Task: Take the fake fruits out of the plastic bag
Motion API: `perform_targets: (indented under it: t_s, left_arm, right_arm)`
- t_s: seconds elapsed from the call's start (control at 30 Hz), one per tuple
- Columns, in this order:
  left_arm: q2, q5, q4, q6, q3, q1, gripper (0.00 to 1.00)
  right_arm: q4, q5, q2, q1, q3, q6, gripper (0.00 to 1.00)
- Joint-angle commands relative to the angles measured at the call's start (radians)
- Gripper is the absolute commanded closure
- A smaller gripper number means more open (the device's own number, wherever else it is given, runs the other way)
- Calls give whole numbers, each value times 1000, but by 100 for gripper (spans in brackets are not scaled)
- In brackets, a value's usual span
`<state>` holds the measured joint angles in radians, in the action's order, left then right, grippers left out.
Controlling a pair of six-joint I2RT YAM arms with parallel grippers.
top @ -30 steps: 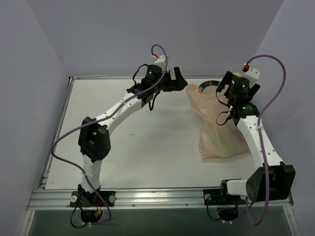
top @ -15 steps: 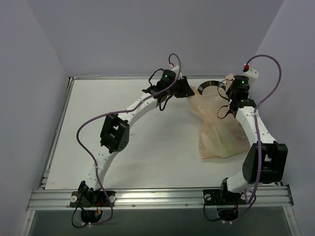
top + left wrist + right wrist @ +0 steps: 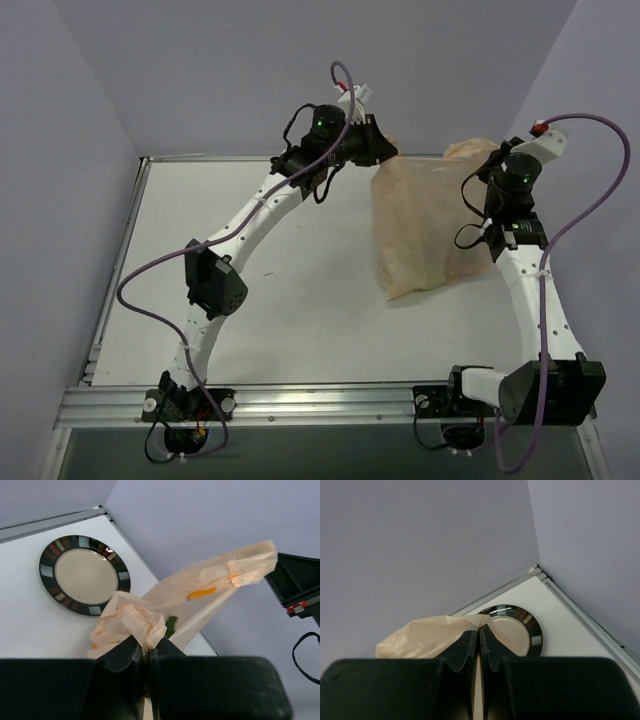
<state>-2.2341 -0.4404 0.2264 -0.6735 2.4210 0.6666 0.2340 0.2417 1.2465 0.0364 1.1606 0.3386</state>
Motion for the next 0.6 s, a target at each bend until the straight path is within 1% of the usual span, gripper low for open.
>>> perform_targets:
  t_s: [0.0,0.03,0.07,0.1,0.17,0.3,0.33,0.43,0.47,0.57]
  left_arm:
    - [199,43,-57,23,-153,34,98]
    - [227,52,-85,15,-290,42,98]
    - [257,60,-108,3,-354,50,98]
    - [283,65,-164,-27,-414,56,98]
    - [347,83,-200,-47,-546,71,98]
    - [416,124,-183,-35,-644,85,98]
    - [427,129,-183,-31,-669,85,98]
    - [464,181,-164,-14,-735,102,98]
    - [468,195,-170,-8,-741,114,98]
    - [470,198,-127,6,-705,119,98]
  right_arm:
    - [36,24,-122,0,-21,13,100]
    - [28,33,-139,0,-35,17,100]
    - [22,41,-172,2,-53,22,100]
    - [18,42,-188,2,-87,23,100]
    - [-27,36,-222,2,-107,49,100]
    - [-68,18,-306,2,-208,111,100]
    - [-73,27,-329,3,-266,123,100]
    - [-111,41,-441,3,-355,169,100]
    - [-119,36,-502,3,-364,177,100]
    - [-171,33,-577,3,-336,183,100]
